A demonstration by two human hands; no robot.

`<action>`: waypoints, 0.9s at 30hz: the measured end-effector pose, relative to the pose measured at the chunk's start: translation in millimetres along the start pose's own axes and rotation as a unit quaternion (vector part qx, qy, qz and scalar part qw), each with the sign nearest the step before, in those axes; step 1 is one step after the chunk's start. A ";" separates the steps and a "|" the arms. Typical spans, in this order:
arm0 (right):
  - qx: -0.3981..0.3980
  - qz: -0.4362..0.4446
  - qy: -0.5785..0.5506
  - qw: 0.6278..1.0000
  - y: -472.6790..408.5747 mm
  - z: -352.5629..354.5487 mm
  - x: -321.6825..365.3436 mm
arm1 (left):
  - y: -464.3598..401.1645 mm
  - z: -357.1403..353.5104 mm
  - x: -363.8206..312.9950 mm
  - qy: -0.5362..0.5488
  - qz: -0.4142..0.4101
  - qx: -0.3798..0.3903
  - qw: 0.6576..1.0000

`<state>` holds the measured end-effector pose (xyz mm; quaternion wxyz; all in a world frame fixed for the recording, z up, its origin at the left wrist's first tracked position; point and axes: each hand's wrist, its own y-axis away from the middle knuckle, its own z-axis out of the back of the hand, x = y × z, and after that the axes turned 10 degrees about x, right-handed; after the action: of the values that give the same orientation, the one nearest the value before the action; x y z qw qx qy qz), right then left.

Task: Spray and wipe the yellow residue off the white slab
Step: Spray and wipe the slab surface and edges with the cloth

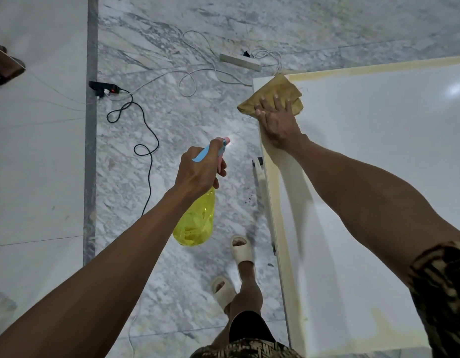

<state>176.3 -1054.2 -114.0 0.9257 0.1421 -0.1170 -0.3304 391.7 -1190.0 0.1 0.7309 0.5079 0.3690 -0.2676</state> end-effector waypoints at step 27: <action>0.017 -0.037 -0.023 0.999 345.4 -138.5 137.2 | 249.5 -81.1 138.3 -0.022 -0.022 0.062 0.998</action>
<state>522.6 -860.9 -108.7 0.9072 0.1543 -0.1387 -0.3659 642.0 -1031.1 6.7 0.6999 0.5381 0.3462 -0.3174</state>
